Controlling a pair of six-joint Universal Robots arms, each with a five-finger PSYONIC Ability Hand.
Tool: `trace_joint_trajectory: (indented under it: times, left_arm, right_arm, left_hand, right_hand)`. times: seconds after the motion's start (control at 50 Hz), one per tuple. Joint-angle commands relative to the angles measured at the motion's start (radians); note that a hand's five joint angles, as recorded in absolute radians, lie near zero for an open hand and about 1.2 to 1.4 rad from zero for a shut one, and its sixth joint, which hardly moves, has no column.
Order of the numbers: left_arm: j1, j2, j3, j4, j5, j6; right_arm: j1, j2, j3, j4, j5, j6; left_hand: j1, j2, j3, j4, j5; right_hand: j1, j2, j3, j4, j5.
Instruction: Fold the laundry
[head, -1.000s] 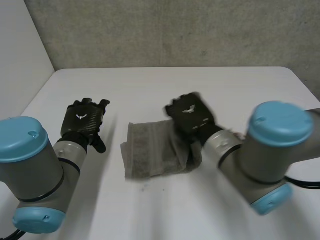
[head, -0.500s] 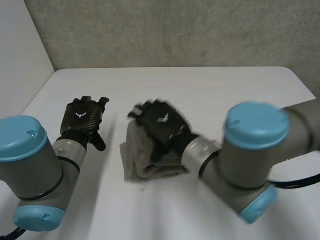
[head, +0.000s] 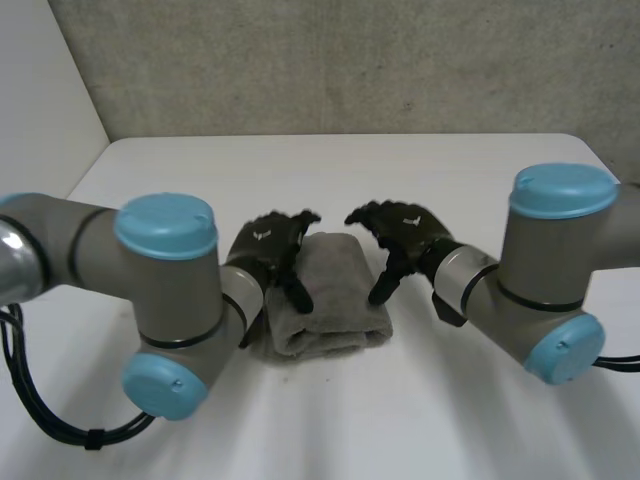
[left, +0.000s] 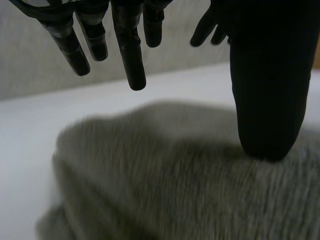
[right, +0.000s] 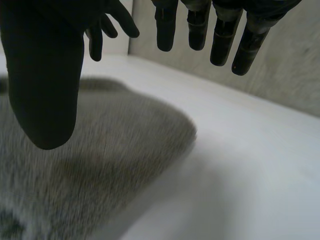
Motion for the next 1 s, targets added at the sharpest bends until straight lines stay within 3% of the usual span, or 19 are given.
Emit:
trace_joint_trajectory:
  times: [0.02, 0.2, 0.36, 0.42, 0.46, 0.62, 0.76, 1.0]
  left_arm:
    - [-0.002, -0.079, 0.014, -0.048, -0.145, 0.104]
    - [-0.002, -0.065, -0.009, -0.048, -0.154, 0.221]
    - [-0.002, 0.107, 0.019, -0.051, -0.148, 0.224]
    - [-0.002, 0.194, 0.050, -0.064, -0.149, 0.218]
    - [-0.002, 0.240, 0.057, -0.077, -0.149, 0.218]
    - [0.058, 0.378, 0.120, -0.238, -0.152, 0.217]
    - [0.145, 0.450, 0.132, -0.410, -0.148, 0.215]
    - [0.151, 0.452, 0.120, -0.430, -0.140, 0.215]
  right_arm:
    - [0.057, 0.150, -0.089, 0.037, 0.006, -0.125]
    - [0.089, 0.177, -0.134, 0.043, 0.107, -0.214]
    - [0.078, -0.025, -0.180, 0.061, 0.133, -0.233]
    - [0.075, -0.122, -0.198, 0.063, 0.170, -0.233]
    - [0.059, -0.209, -0.211, 0.073, 0.240, -0.237]
    - [-0.021, -0.314, -0.215, 0.175, 0.360, -0.237]
    - [-0.049, -0.335, -0.163, 0.224, 0.385, -0.233]
    - [-0.084, -0.366, -0.106, 0.227, 0.371, -0.205]
  left_hand:
    - [0.009, -0.411, 0.020, 0.020, -0.014]
    - [0.003, -0.417, 0.014, 0.014, -0.020]
    - [0.000, -0.420, 0.011, 0.011, -0.023]
    - [0.000, -0.420, 0.011, 0.011, -0.023]
    - [0.003, -0.417, 0.014, 0.014, -0.020]
    - [0.003, -0.417, 0.014, 0.014, -0.020]
    - [-0.008, -0.429, 0.002, 0.002, -0.031]
    - [-0.008, -0.429, 0.002, 0.002, -0.031]
  right_hand:
    - [-0.039, -0.057, -0.037, -0.061, -0.062]
    - [-0.039, -0.057, -0.037, -0.061, -0.062]
    - [-0.039, -0.057, -0.037, -0.061, -0.062]
    - [-0.039, -0.057, -0.037, -0.061, -0.062]
    - [-0.039, -0.057, -0.037, -0.061, -0.062]
    - [-0.039, -0.057, -0.037, -0.061, -0.062]
    - [-0.039, -0.057, -0.037, -0.061, -0.062]
    - [-0.039, -0.057, -0.037, -0.061, -0.062]
